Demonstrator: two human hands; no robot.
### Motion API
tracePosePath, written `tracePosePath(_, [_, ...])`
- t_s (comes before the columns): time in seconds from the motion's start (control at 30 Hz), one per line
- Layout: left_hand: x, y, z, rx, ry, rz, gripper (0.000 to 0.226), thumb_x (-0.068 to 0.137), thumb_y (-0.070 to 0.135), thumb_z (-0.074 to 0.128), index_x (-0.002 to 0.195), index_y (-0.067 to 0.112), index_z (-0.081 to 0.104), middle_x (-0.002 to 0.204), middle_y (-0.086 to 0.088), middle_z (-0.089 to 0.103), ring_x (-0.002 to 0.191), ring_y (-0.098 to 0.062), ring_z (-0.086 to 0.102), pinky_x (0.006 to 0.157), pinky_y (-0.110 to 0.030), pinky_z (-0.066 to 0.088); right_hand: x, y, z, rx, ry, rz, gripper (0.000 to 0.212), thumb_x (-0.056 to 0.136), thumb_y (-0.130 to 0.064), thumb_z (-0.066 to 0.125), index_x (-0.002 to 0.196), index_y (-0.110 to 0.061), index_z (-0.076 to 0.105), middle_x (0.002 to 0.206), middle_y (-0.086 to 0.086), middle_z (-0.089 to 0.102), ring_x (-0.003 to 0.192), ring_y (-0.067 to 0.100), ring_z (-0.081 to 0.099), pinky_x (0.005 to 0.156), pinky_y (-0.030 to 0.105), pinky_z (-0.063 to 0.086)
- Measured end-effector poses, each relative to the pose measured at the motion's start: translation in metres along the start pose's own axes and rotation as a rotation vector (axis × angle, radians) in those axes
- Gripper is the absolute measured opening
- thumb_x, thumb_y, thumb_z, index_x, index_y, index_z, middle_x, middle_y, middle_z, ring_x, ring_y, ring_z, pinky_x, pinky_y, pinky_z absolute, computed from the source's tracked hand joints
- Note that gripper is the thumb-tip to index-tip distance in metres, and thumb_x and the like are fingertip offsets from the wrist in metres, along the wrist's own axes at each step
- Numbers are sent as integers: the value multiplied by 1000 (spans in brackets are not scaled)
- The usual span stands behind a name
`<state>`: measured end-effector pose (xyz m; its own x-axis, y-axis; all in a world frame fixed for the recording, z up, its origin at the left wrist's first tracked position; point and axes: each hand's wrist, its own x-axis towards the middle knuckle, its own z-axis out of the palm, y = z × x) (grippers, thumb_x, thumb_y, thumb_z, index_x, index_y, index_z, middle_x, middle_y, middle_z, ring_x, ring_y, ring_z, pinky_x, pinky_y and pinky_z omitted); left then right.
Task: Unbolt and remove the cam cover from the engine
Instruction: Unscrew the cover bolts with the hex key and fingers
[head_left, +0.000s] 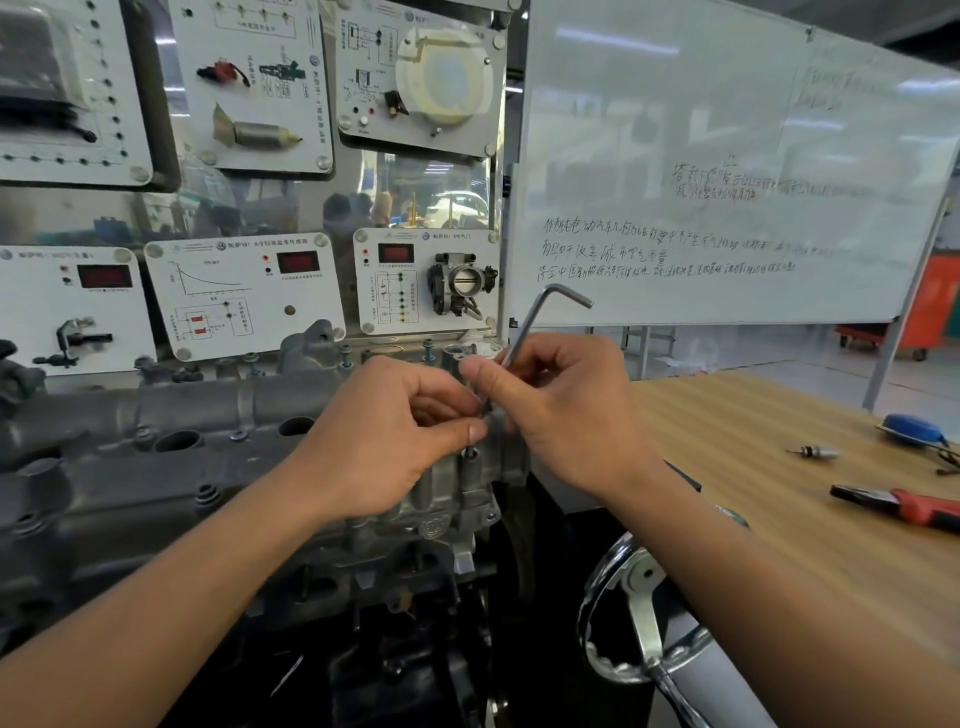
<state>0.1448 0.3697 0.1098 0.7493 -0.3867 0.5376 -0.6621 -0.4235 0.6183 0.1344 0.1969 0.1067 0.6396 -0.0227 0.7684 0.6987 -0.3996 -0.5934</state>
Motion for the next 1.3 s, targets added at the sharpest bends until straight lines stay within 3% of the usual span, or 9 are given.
tracePosePath(0.2, [0,-3,2,33,42,-15,13,79,23,83,80,31,73,78,19,73,73,5,68,66,-4,46,3,-7,0,-112,27,-10,39,80,-36,81,52,-20,61,42,-12,51,40,3,43,44,12,31])
tracePosePath(0.33, [3,-2,-2,-70,-19,-25,12,80,27,80,88,21,76,82,8,77,78,-4,72,75,-15,55,8,-13,1,-123,-120,-21,43,90,-28,73,56,-5,60,45,4,54,41,11,42,43,26,34])
tracePosePath(0.4, [5,1,-6,-158,-103,6,10,86,20,74,95,22,77,91,10,78,89,-3,73,81,-12,53,12,-17,-1,-131,-204,-13,43,93,-26,69,58,0,62,50,14,58,42,16,46,44,28,38])
tracePosePath(0.63, [7,-2,-12,-215,-143,16,15,88,8,70,101,11,77,94,4,79,93,-8,74,83,-12,52,19,-22,-7,-219,-372,-10,32,98,-24,61,73,-5,66,58,9,62,52,9,49,54,31,43])
tracePosePath(0.73, [5,-2,-7,-180,-57,34,13,85,11,75,98,12,77,89,2,79,87,-13,75,85,-23,58,18,-21,-7,-174,-318,-30,20,94,-22,67,77,-10,68,59,1,63,54,6,52,54,33,46])
tracePosePath(0.9, [4,0,-1,-189,23,38,16,80,15,79,96,13,76,84,0,78,81,-16,75,83,-34,60,16,-15,-4,-64,-182,-12,21,84,-22,79,74,-6,71,62,8,69,52,16,60,49,33,49])
tracePosePath(1.0, [4,-1,1,-201,36,59,15,79,18,80,93,15,76,82,3,78,77,-15,74,78,-31,61,14,-11,0,17,-114,38,19,82,-20,82,72,-8,71,59,2,69,50,5,59,47,18,45])
tracePosePath(1.2, [3,-3,-5,-166,-76,116,18,91,9,70,101,22,77,95,13,78,96,-2,72,86,-12,52,11,-5,4,180,-91,77,19,86,-15,76,73,-2,70,49,-6,58,45,3,52,47,16,43])
tracePosePath(1.3, [3,-4,-9,-154,-101,98,21,92,9,68,106,23,76,100,14,77,100,-1,71,93,-15,51,8,-8,3,147,-153,5,18,93,-13,69,79,-4,75,49,-8,58,48,-1,49,49,15,40])
